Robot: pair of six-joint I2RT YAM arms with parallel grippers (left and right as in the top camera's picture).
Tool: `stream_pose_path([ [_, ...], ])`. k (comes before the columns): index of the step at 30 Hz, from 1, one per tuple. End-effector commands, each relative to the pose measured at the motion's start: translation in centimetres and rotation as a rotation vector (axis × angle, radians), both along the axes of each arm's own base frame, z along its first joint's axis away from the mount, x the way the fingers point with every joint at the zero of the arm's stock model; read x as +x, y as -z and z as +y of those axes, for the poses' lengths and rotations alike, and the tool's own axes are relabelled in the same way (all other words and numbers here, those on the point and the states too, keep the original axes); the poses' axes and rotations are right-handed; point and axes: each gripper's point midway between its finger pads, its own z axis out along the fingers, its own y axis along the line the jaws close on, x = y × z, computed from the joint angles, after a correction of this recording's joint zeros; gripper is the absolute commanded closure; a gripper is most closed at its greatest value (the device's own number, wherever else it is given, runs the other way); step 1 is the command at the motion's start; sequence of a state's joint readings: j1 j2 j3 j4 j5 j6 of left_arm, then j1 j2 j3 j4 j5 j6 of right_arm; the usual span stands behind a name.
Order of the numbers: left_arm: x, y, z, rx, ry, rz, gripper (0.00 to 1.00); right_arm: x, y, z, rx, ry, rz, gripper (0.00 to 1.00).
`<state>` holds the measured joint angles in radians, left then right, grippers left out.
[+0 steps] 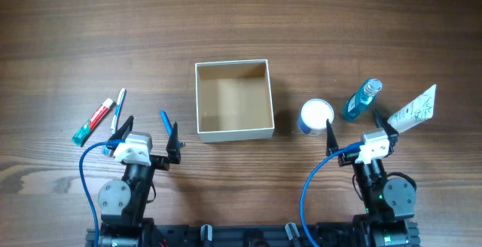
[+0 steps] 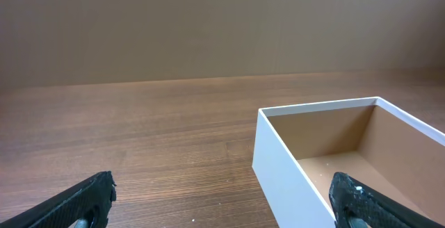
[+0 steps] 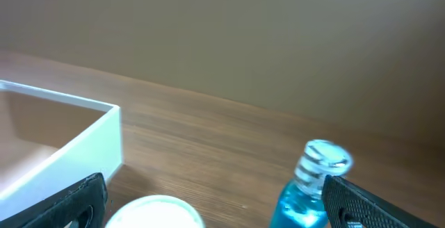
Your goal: Pack container
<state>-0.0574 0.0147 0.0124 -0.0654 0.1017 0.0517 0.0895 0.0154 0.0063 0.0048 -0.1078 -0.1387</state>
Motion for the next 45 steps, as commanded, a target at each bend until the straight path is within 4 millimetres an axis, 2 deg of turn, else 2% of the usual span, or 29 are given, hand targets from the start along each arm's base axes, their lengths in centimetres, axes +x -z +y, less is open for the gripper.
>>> stream_pose_path([
  [1,0.0,0.2,0.0,0.018,-0.003,-0.003,0.0,-0.1,0.1,1.0,0.194,-0.058,0.054,0.0],
  [5,-0.3,-0.2,0.5,-0.16,-0.041,0.066,0.0,-0.3,-1.6,2.1,0.213,-0.122,0.075,0.0],
  [10,-1.0,-4.3,1.3,-0.249,-0.108,0.137,0.0,0.6,-6.2,3.5,0.212,-0.191,0.157,0.0],
  [14,-0.6,-6.0,2.3,-0.263,-0.196,0.308,0.0,2.7,-8.9,3.9,0.208,-0.188,0.313,0.0],
  [16,0.0,-6.5,2.3,-0.244,-0.213,0.427,0.0,3.9,-9.6,4.0,0.146,-0.185,0.435,0.0],
  [18,0.7,-6.7,2.2,-0.225,-0.23,0.544,0.0,4.7,-9.5,4.1,0.098,-0.186,0.565,0.0],
  [23,1.8,-6.0,2.2,-0.184,-0.263,0.784,0.0,6.2,-8.0,4.6,0.144,-0.176,0.855,0.0],
  [26,2.0,-4.3,2.0,-0.183,-0.272,0.865,0.0,6.7,-6.9,5.8,0.141,-0.253,0.899,0.0],
  [28,1.8,-3.7,1.8,-0.182,-0.266,0.9,0.0,7.4,-5.6,4.4,0.101,-0.165,0.925,0.0],
  [31,1.8,-3.6,1.8,-0.182,-0.267,0.901,0.0,7.3,-3.6,2.5,0.037,-0.022,0.994,0.0],
  [33,1.8,-3.7,1.8,-0.182,-0.267,0.901,0.0,7.1,-2.4,3.2,0.01,-0.027,1.038,0.0],
  [38,1.8,-3.7,1.8,-0.182,-0.267,0.901,0.0,6.9,2.3,5.6,-0.072,-0.033,1.2,0.0],
  [41,1.8,-3.7,1.8,-0.182,-0.267,0.901,0.0,7.3,4.1,4.7,-0.061,0.066,1.252,0.0],
  [45,1.9,-3.7,1.8,-0.183,-0.266,0.898,0.0,7.4,6.5,4.5,-0.077,0.088,1.316,0.0],
])
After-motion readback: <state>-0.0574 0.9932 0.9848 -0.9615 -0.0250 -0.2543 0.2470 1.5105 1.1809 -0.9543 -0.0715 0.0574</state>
